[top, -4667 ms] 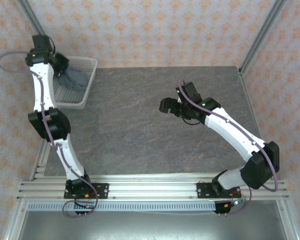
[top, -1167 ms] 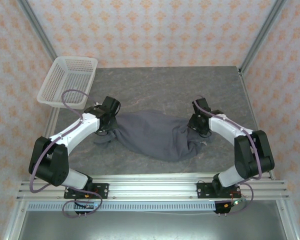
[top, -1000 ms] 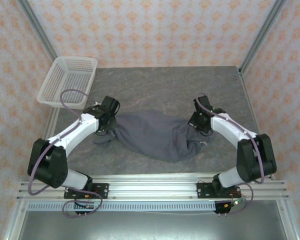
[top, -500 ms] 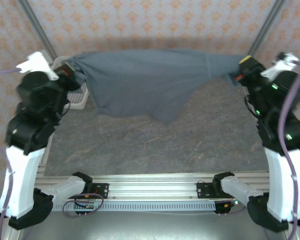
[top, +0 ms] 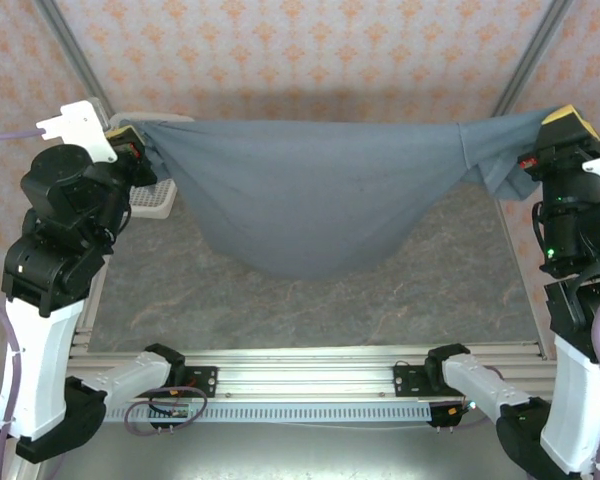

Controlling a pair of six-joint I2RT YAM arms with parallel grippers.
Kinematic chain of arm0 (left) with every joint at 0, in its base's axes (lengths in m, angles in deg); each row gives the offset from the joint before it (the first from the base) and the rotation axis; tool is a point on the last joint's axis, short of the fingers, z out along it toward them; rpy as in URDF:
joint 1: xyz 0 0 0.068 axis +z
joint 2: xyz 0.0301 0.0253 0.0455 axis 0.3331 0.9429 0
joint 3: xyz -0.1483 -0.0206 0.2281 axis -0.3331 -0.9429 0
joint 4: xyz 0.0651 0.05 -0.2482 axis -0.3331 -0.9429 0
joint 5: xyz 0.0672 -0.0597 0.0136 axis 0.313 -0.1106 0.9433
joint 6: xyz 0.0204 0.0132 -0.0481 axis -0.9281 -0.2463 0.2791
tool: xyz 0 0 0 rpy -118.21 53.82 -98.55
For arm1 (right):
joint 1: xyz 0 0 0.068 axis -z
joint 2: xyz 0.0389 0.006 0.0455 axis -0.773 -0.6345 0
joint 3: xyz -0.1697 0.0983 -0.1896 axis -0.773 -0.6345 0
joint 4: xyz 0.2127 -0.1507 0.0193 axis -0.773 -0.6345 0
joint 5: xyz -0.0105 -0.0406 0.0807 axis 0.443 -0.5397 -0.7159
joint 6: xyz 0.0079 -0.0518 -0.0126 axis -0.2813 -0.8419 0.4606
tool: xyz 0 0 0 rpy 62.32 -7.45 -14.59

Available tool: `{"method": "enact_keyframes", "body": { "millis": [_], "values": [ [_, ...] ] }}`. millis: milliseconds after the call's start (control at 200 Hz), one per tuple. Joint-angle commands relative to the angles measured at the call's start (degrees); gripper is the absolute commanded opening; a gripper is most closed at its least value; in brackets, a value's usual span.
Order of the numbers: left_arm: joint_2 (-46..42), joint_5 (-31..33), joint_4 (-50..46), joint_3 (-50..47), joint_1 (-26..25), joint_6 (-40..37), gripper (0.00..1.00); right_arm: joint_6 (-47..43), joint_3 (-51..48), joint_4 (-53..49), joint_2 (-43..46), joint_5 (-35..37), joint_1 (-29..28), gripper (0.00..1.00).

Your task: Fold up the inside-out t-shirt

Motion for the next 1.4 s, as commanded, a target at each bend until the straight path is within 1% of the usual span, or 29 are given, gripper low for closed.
{"method": "enact_keyframes", "body": {
  "millis": [0, 105, 205, 340, 380, 460, 515, 580, 655, 670, 691, 711, 721, 741, 771, 791, 826, 836, 856, 881, 941, 1021, 1066, 1146, 1211, 1241, 1306, 1331, 1391],
  "values": [
    [-5.56, -6.01, 10.9, -1.76, 0.24, -4.49, 0.0, -2.75, -1.37, 10.61, 3.74, 0.18, 0.23, 0.0],
    [-5.83, -7.36, 13.76, -1.3, 0.24, -4.69, 0.0, -2.67, -1.08, 13.37, 4.25, -0.58, 0.22, 0.0],
    [-1.55, -7.39, 13.18, 1.61, 0.24, -4.9, 0.0, -3.64, 2.01, 11.79, 0.65, -2.11, 0.22, 0.0],
    [9.68, -6.4, 10.87, 6.78, 0.24, -4.81, 0.0, -6.21, 4.29, 10.73, -8.91, -1.25, 0.28, 0.0],
    [12.59, -6.79, 12.3, 6.49, 0.24, -5.1, 0.0, -7.67, 3.99, 11.68, -12.04, -1.54, 0.22, 0.0],
    [17.24, -7.15, 18.23, 2.91, 0.24, -5.58, 0.0, -9.32, 3.08, 13.28, -19.26, -1.16, 0.75, 0.0],
    [20.69, -5.91, 20.97, 1.26, 0.52, -5.09, 0.0, -7.87, 2.92, 13.56, -23.63, -2.49, 2.53, 0.0],
    [25.57, -5.95, 21.42, 1.19, 1.7, -2.99, 0.0, -5.22, 2.73, 14.11, -28.8, -5.86, 5.05, 0.0],
    [30.12, -5.63, 22.68, -0.27, 3.11, -0.12, 0.0, -2.07, 2.04, 14.24, -33.11, -8.03, 7.51, 0.0],
    [30.93, -5.35, 23.17, -0.85, 3.27, 0.3, 0.04, -1.71, 1.57, 14.49, -33.59, -8.37, 7.93, 0.0],
    [31.77, -5.27, 23.97, -1.73, 3.57, 0.79, 0.13, -1.4, 0.63, 14.96, -34.38, -8.75, 8.46, 0.0],
    [32.59, -5.55, 24.85, -2.78, 3.78, 1.01, 0.25, -1.0, -0.75, 15.74, -35.17, -8.94, 8.82, 0.01],
    [32.95, -5.7, 25.27, -3.27, 3.76, 1.13, 0.32, -0.89, -1.4, 16.1, -35.41, -9.03, 9.0, 0.02],
    [33.57, -5.96, 26.04, -4.35, 3.97, 1.43, 0.43, -0.71, -2.89, 16.65, -35.96, -9.52, 9.4, 0.06],
    [34.33, -6.69, 26.74, -5.83, 4.2, 2.08, 0.56, -0.85, -5.36, 17.47, -36.64, -11.05, 9.97, 0.15],
    [34.68, -7.46, 27.01, -6.72, 4.35, 2.61, 0.63, -0.98, -6.83, 17.63, -37.13, -12.13, 10.32, 0.25],
    [34.62, -8.54, 27.14, -8.32, 4.55, 3.47, 0.72, -1.17, -8.81, 16.52, -38.1, -13.98, 10.64, 0.51],
    [34.54, -8.73, 27.18, -8.83, 4.57, 3.7, 0.74, -1.22, -9.19, 15.94, -38.36, -14.51, 10.73, 0.57],
    [34.13, -9.21, 27.29, -10.02, 4.55, 4.13, 0.76, -1.27, -9.79, 14.24, -38.9, -15.22, 10.84, 0.66],
    [33.28, -9.65, 27.47, -11.56, 4.57, 4.83, 0.78, -1.1, -10.29, 11.88, -39.37, -15.77, 10.93, 0.71],
    [31.11, -11.17, 27.31, -15.34, 4.57, 7.28, 0.85, 0.97, -13.04, 6.58, -39.12, -15.35, 10.99, 0.77],
    [28.51, -13.93, 21.83, -18.49, 4.42, 11.48, 0.9, 5.19, -22.48, 6.64, -34.74, -15.93, 10.99, 0.78],
    [27.18, -16.07, 18.37, -21.13, 4.24, 13.46, 0.9, 9.22, -29.26, 7.45, -31.0, -16.23, 10.98, 0.78],
    [24.83, -17.28, 12.0, -27.47, 3.71, 17.5, 0.9, 15.96, -41.28, 6.5, -24.68, -18.17, 10.89, 0.78],
    [23.05, -17.56, 8.29, -34.0, 3.59, 19.85, 0.9, 18.39, -50.22, 5.79, -20.35, -20.22, 10.94, 0.78],
    [22.34, -17.8, 7.9, -37.12, 3.62, 21.71, 0.9, 18.69, -53.54, 5.22, -18.74, -20.56, 10.94, 0.79],
    [22.16, -19.66, 9.31, -43.33, 3.7, 22.52, 0.91, 18.05, -58.81, 4.94, -16.65, -21.72, 10.94, 0.79],
    [22.86, -20.11, 9.69, -44.64, 3.73, 22.81, 0.92, 17.89, -60.1, 4.94, -16.53, -22.99, 10.94, 0.79],
    [26.17, -23.14, 11.4, -45.96, 3.7, 22.79, 0.97, 18.03, -62.59, 5.47, -17.76, -27.75, 10.72, 0.79]
  ]
}}
